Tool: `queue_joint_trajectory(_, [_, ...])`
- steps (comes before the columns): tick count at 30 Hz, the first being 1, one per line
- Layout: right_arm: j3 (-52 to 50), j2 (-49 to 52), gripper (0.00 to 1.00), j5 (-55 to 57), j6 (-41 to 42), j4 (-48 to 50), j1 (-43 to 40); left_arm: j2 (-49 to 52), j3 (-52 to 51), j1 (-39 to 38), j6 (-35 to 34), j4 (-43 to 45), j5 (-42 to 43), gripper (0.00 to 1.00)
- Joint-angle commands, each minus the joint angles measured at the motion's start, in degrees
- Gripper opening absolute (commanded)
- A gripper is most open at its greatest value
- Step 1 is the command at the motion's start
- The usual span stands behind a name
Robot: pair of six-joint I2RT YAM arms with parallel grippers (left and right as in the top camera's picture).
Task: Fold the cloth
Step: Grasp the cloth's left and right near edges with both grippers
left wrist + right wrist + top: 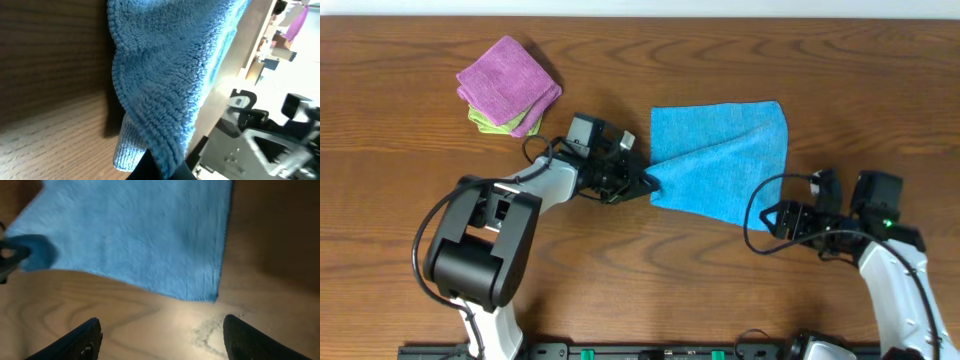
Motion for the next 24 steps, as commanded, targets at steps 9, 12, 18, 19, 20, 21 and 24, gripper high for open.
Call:
queue_joint_trajectory(9, [-8.28, 0.61, 0.70, 0.09, 10.34, 10.93, -0.42, 0.17, -0.31, 0.28, 1.92, -0.37, 4.55, 0.06])
queue_joint_trajectory(12, [-8.94, 2.56, 0.71, 0.13, 10.73, 13.11, -0.42, 0.17, -0.31, 0.28, 1.92, -0.39, 4.96, 0.06])
queue_joint_trajectory(18, [-8.94, 9.16, 0.70, 0.26, 12.02, 18.05, -0.42, 0.17, -0.31, 0.28, 1.92, -0.39, 6.23, 0.06])
queue_joint_trajectory(19, [-8.94, 10.12, 0.70, 0.26, 12.48, 18.97, -0.42, 0.17, -0.31, 0.28, 1.92, -0.39, 6.47, 0.06])
queue_joint_trajectory(20, [-8.94, 11.04, 0.70, 0.11, 12.90, 19.76, -0.42, 0.17, -0.31, 0.28, 1.90, -0.39, 6.58, 0.06])
queue_joint_trajectory(21, [-8.94, 11.91, 0.70, -0.24, 13.31, 20.61, -0.28, 0.17, -0.31, 0.28, 1.92, -0.37, 6.82, 0.06])
queue_joint_trajectory(24, [-8.94, 14.19, 0.67, -0.70, 14.71, 23.04, 0.70, 0.17, -0.31, 0.28, 1.92, -0.37, 7.78, 0.06])
